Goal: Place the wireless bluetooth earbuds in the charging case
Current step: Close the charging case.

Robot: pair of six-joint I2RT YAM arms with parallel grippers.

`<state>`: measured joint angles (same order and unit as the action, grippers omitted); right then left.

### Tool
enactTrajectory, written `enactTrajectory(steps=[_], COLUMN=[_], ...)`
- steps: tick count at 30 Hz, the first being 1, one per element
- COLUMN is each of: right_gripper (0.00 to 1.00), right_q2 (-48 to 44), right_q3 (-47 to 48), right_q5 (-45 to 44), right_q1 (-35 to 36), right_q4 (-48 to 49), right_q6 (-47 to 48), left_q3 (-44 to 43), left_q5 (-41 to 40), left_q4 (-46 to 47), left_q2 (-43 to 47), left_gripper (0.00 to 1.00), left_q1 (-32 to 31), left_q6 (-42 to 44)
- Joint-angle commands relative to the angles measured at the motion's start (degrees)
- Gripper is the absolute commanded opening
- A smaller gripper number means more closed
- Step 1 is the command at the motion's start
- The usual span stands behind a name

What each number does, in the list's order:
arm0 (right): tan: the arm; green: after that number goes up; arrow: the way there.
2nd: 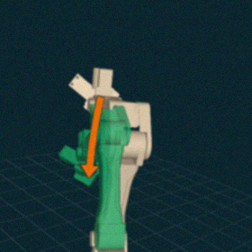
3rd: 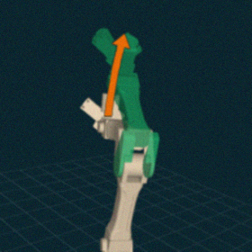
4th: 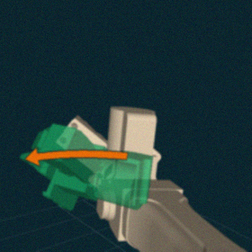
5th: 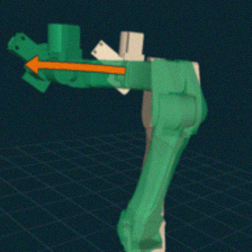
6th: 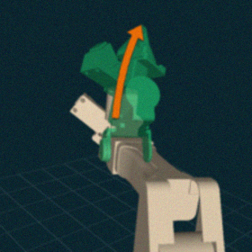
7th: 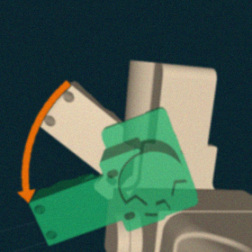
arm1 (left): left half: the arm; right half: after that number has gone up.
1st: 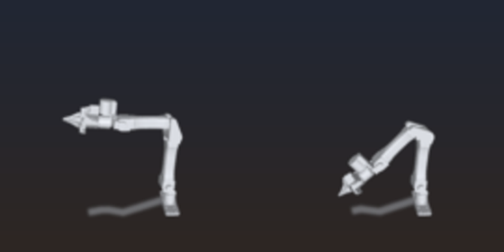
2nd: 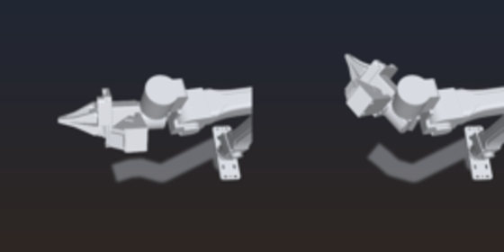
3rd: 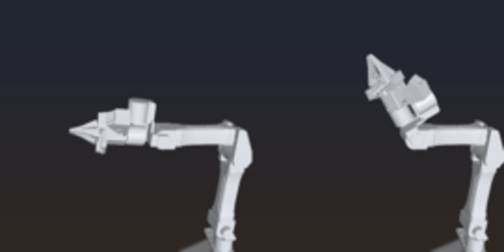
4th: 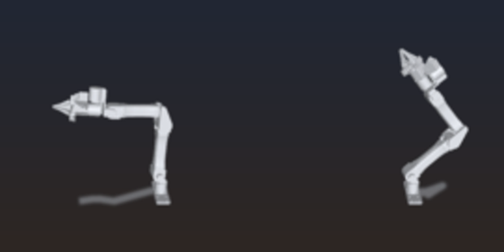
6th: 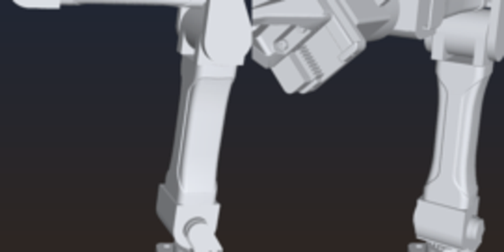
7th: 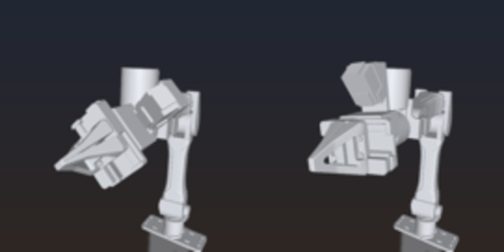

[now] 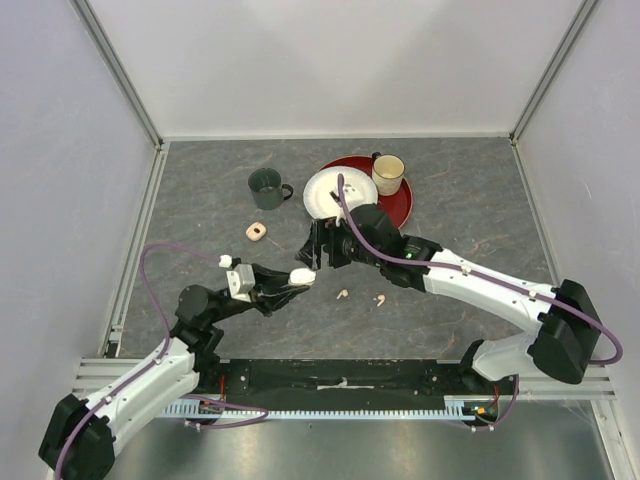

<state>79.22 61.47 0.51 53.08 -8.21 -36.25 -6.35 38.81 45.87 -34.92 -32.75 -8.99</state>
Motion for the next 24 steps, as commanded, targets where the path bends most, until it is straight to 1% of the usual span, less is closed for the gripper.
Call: enactTrajectory(steps=[1,4,5,7,8,9,11,12,16,17,22,24], right_gripper=[0.88,0.88,0.88,0.89,0.9,0.9,0.91,0.92,0.92,0.92,0.93,0.93], right_q2=[-3.45,-4.6,-5.21,-6.0,-6.79,-7.23,-8.28,-8.73,-11.45,-12.59,-16.72,-18.31], right_q3=[-3.89,-5.39,-5.92,-7.23,-7.77,-8.29,-9.35,-9.61,-12.24,-12.69,-15.85,-16.47], right_q5=[2.74,-0.15,-3.9,-8.66,-12.17,-17.25,-21.15,-23.08,-23.98,-24.07,-24.24,-23.72], right_q1=[-0.08,-0.08,-0.17,-0.17,-0.26,-0.52,-1.65,-2.36,-5.53,-6.66,-9.74,-11.33], right_q4=[0.65,-0.92,-1.37,-2.25,-2.77,-3.21,-4.79,-5.76,-6.21,-6.29,-6.56,-6.65], right_q6=[1.7,2.23,2.41,1.28,-1.52,-2.41,-5.04,-5.84,-7.96,-8.13,-8.57,-8.14], left_q3=[-2.79,-3.4,-3.84,-4.55,-5.25,-5.77,-7.79,-8.67,-13.07,-14.64,-19.22,-20.8], left_q5=[-4.61,-6.99,-7.51,-8.22,-8.22,-9.35,-12.07,-12.18,-13.23,-14.27,-15.95,-15.61], left_q4=[0.72,0.89,0.8,0.98,0.89,-0.24,-2.96,-6.02,-11.66,-12.29,-14.05,-12.13], left_q2=[-2.17,-4.53,-5.24,-7.78,-9.02,-10.07,-13.85,-15.25,-24.3,-28.67,-41.62,-46.7], left_gripper=[0.02,0.02,0.02,0.02,0.02,0.02,0.02,0.02,0.02,0.02,0.02,0.02], left_q1=[-0.03,0.06,0.06,0.06,0.06,0.06,0.06,0.06,0.06,-0.03,0.06,0.06], left_q6=[0.21,-1.29,-1.72,-3.48,-4.27,-6.89,-11.72,-12.53,-18.77,-21.56,-28.43,-31.25])
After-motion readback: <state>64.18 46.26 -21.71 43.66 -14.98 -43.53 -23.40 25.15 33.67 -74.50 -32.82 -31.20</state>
